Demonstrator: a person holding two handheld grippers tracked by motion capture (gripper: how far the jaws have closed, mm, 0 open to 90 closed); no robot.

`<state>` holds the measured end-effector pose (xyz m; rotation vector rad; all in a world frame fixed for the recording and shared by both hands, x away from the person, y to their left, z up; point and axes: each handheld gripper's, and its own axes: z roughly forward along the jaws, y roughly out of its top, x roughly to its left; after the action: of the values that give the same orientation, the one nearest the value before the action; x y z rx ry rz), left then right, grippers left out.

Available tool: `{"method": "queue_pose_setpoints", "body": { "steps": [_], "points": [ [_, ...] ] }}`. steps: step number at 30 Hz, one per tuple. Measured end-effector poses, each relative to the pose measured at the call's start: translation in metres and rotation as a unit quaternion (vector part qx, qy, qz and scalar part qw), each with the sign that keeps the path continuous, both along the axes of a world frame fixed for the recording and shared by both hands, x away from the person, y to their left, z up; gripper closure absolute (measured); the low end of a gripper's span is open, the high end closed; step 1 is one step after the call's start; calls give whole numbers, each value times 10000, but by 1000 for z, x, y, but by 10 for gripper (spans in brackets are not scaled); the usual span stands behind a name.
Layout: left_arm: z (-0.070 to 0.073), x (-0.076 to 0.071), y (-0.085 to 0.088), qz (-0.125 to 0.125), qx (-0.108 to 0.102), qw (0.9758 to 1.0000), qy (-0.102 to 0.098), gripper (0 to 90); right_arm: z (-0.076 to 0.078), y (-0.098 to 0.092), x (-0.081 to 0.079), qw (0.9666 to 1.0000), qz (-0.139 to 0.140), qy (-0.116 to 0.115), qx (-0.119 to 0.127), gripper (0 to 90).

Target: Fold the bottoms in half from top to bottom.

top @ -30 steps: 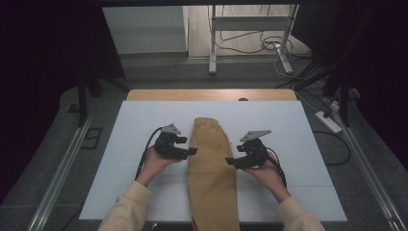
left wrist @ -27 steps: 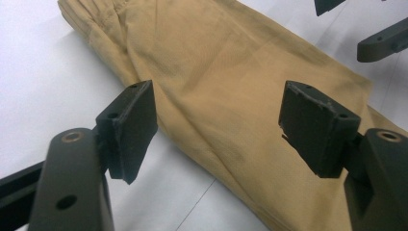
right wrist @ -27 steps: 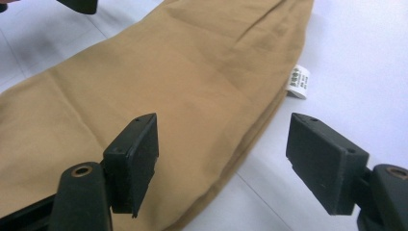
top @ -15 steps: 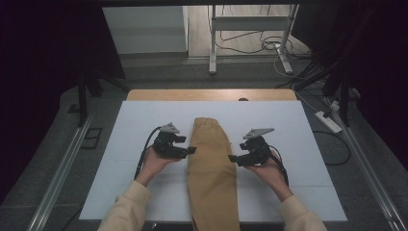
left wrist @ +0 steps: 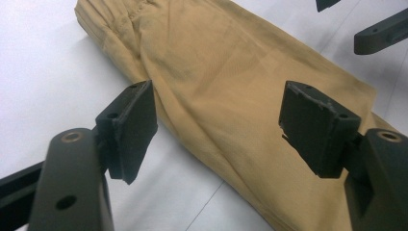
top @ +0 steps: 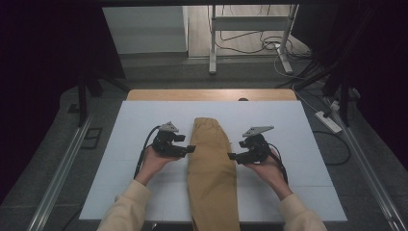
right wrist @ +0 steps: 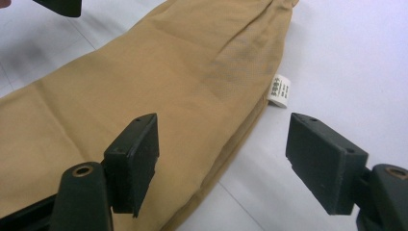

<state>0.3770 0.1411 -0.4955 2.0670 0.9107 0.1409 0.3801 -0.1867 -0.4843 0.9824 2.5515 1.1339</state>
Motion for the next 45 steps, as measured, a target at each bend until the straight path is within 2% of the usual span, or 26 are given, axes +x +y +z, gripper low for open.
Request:
{"method": "queue_pose_setpoints", "body": {
  "steps": [10, 17, 21, 25, 30, 33, 38, 45],
  "points": [
    [2, 13, -1, 102, 85, 9999, 16, 291, 0, 4, 15, 9999, -45, 72, 91, 277],
    [-1, 33, -5, 189, 258, 9994, 103, 291, -6, 15, 35, 9999, -89, 105, 93, 280],
    [-3, 46, -4, 289, 177, 9992, 189, 291, -7, 19, 47, 9997, -172, 142, 140, 284],
    [-7, 54, -5, 334, 243, 9988, 257, 290, -8, 24, 59, 9994, -215, 241, 100, 285],
    [-13, 60, -5, 376, 249, 9985, 317, 287, -10, 30, 71, 9993, -266, 249, 63, 286],
    [-15, 63, -5, 411, 233, 9982, 358, 284, -12, 33, 78, 9989, -330, 278, 173, 287],
    [-20, 69, -6, 508, 283, 9976, 384, 277, -17, 39, 88, 9987, -382, 277, 174, 315],
    [-28, 77, -10, 568, 391, 9964, 495, 277, -28, 47, 101, 9982, -480, 366, -4, 319]
  ]
}}
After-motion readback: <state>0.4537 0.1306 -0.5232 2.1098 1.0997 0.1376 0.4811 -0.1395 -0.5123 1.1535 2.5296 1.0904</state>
